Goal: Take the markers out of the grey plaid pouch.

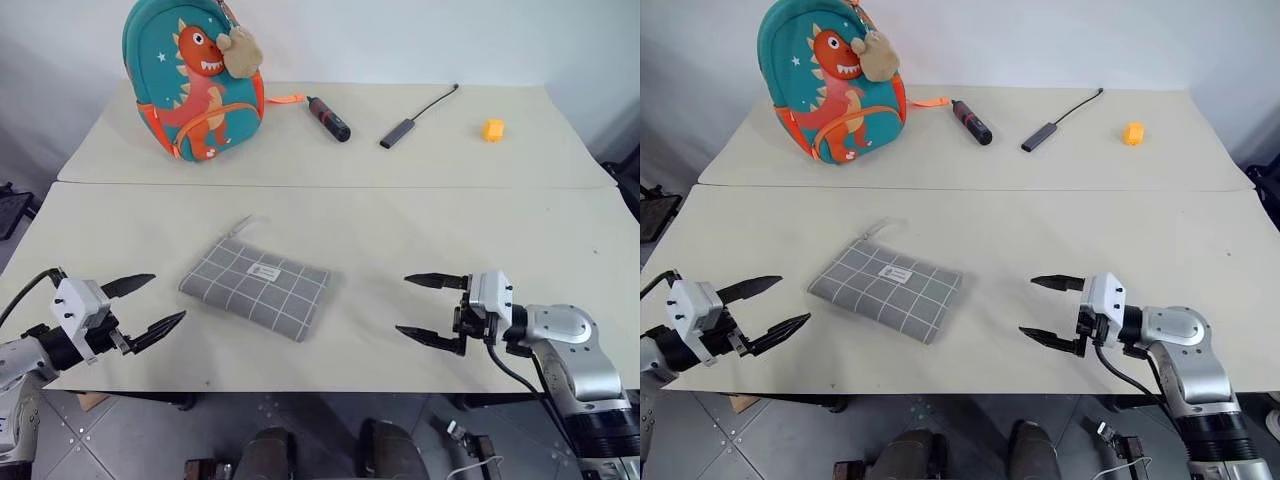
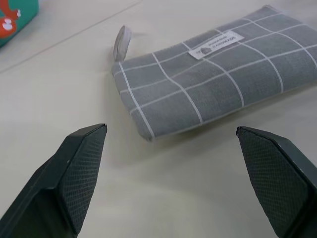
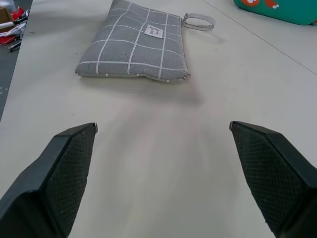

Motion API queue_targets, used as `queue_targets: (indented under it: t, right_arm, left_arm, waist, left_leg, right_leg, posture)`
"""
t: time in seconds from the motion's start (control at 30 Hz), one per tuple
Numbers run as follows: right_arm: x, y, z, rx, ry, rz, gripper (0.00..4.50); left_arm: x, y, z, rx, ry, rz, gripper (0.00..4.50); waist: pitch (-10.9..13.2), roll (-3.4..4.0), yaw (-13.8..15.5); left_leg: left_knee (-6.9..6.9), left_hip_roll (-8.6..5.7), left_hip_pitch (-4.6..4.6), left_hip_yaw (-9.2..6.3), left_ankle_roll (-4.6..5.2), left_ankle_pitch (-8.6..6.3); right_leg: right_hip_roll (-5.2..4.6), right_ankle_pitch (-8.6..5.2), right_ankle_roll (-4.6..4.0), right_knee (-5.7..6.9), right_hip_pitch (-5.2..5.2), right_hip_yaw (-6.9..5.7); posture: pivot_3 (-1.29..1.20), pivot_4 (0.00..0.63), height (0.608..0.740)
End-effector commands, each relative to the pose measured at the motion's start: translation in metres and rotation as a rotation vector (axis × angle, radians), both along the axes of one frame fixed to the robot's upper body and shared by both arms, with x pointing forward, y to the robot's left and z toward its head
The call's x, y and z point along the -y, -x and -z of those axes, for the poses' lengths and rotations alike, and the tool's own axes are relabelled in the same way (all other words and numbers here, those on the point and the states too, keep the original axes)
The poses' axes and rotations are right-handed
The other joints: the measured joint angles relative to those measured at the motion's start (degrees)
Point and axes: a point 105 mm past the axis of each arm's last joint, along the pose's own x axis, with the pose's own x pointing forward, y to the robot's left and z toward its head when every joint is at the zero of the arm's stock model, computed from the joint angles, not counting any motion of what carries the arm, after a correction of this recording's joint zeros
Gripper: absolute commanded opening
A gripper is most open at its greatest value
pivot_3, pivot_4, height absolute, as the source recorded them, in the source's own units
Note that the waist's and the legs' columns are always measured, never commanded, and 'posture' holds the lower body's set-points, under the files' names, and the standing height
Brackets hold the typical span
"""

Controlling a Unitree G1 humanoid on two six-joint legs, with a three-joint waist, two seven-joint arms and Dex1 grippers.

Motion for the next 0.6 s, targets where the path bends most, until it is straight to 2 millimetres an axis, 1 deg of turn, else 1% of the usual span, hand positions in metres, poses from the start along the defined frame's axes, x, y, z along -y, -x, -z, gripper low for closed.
queue_targets:
  t: [0.03,0.13,0.2,0.23,0.37,0.43,0.47,0.53,0.6]
  right_arm:
    - [-0.007,0.0,-0.009,0.021,-0.028,-0.011,4.5]
    - [-0.019,-0.002,-0.012,-0.015,-0.042,-0.015,4.5]
    - [-0.033,0.001,-0.014,-0.031,-0.022,-0.057,4.12]
    - [-0.044,0.003,-0.014,-0.049,-0.011,-0.085,3.94]
    - [-0.079,0.005,-0.015,-0.089,0.021,-0.131,2.6]
    - [-0.09,0.006,-0.013,-0.104,0.034,-0.142,1.96]
    - [-0.097,0.006,-0.009,-0.114,0.056,-0.15,1.55]
    - [-0.112,0.002,0.006,-0.118,0.127,-0.158,0.89]
    - [-0.12,-0.002,0.021,-0.102,0.202,-0.163,0.23]
  left_arm:
    - [-0.001,0.001,-0.012,0.006,0.061,-0.001,4.46]
    - [-0.001,0.008,-0.007,-0.141,0.154,0.041,4.46]
    - [-0.008,0.004,-0.015,-0.174,0.273,0.017,4.5]
    - [-0.012,-0.001,-0.019,-0.196,0.341,-0.001,4.5]
    - [-0.022,-0.019,-0.026,-0.307,0.493,-0.031,4.5]
    - [-0.022,-0.027,-0.028,-0.349,0.528,-0.035,4.5]
    - [-0.021,-0.034,-0.027,-0.386,0.539,-0.039,4.5]
    - [-0.017,-0.054,-0.021,-0.459,0.536,-0.064,4.5]
    - [-0.011,-0.074,-0.017,-0.497,0.54,-0.087,4.5]
  waist:
    - [0.0,0.0,0.0]
    - [0.0,0.0,0.0]
    - [0.0,0.01,-0.1]
    - [0.0,0.03,0.0]
    - [0.0,0.02,-0.1]
    - [0.0,0.02,0.0]
    - [0.0,0.02,0.1]
    - [0.0,-0.03,0.2]
    - [0.0,-0.18,0.2]
  left_leg:
    - [0.0,0.0,0.0,0.0,0.0,0.0]
    - [0.0,0.03,0.0,-0.04,-0.01,-0.01]
    - [0.0,0.04,0.0,-0.05,-0.01,-0.01]
    - [0.0,0.05,0.0,-0.08,-0.01,-0.01]
    - [0.05,0.06,0.03,-0.17,-0.03,-0.01]
    - [0.05,0.04,0.01,-0.16,-0.02,-0.01]
    - [0.04,0.0,0.0,-0.16,-0.02,-0.02]
    - [0.06,-0.08,-0.03,-0.11,0.01,-0.04]
    - [0.1,-0.12,-0.08,0.06,0.0,-0.03]
  right_leg:
    - [0.0,0.0,0.0,0.0,0.0,0.0]
    - [0.0,0.0,0.0,0.02,0.0,0.0]
    - [0.0,0.0,0.0,0.03,-0.02,0.0]
    - [0.0,0.0,0.0,0.03,-0.02,0.01]
    - [0.06,0.0,0.0,0.12,-0.05,0.07]
    - [0.06,0.0,0.0,0.13,-0.1,0.08]
    - [0.05,0.0,0.0,0.15,-0.11,0.09]
    - [0.03,0.0,0.0,0.2,-0.12,0.07]
    - [0.04,0.0,-0.01,0.22,-0.1,0.0]
  posture:
    - [0.0,0.15,0.74]
    - [0.0,0.15,0.74]
    - [0.0,0.15,0.74]
    - [0.0,0.15,0.74]
    - [0.0,0.15,0.74]
    - [0.0,0.15,0.74]
    - [0.0,0.15,0.74]
    - [0.0,0.15,0.74]
    - [0.0,0.15,0.74]
